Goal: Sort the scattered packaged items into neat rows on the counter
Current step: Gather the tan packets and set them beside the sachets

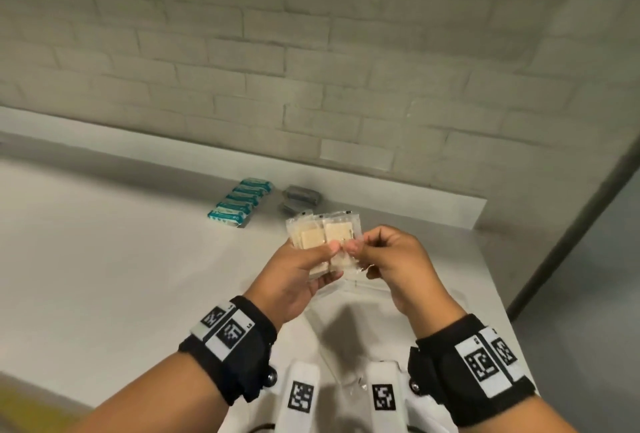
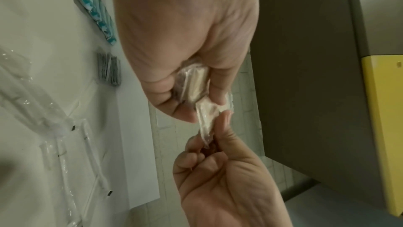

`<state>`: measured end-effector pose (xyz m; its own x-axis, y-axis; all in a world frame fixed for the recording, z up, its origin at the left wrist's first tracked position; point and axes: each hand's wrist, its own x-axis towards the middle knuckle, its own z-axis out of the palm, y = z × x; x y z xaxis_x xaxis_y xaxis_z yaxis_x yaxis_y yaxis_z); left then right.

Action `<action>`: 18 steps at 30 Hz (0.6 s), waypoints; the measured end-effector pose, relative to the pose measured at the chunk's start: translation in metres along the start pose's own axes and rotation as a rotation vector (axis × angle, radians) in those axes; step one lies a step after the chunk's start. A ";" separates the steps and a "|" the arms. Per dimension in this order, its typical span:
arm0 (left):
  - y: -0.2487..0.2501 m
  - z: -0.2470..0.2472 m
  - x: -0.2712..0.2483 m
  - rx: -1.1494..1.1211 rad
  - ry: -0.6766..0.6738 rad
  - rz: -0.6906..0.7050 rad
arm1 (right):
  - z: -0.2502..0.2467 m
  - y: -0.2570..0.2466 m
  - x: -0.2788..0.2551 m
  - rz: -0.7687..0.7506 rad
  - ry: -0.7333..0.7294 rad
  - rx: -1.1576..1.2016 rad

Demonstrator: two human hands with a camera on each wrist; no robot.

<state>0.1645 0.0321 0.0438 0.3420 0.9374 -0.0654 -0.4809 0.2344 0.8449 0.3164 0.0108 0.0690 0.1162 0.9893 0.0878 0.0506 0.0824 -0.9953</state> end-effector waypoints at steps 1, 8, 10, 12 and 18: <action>-0.001 -0.001 0.000 -0.003 0.025 0.011 | 0.000 -0.001 -0.001 -0.029 0.024 0.033; 0.017 -0.015 -0.014 -0.116 0.021 -0.192 | -0.005 -0.002 0.005 -0.796 0.083 -0.796; 0.024 -0.023 -0.018 -0.026 0.022 -0.117 | 0.002 0.000 0.007 -0.789 -0.030 -0.862; 0.029 -0.036 -0.021 0.143 0.068 0.000 | 0.015 -0.010 0.006 -0.499 -0.161 -0.552; 0.045 -0.070 -0.030 0.479 0.164 0.155 | 0.066 -0.036 0.021 -0.110 -0.243 -0.529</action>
<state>0.0761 0.0324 0.0469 0.1465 0.9888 0.0297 -0.0800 -0.0181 0.9966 0.2514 0.0363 0.1041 -0.1446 0.9828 0.1151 0.5446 0.1762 -0.8200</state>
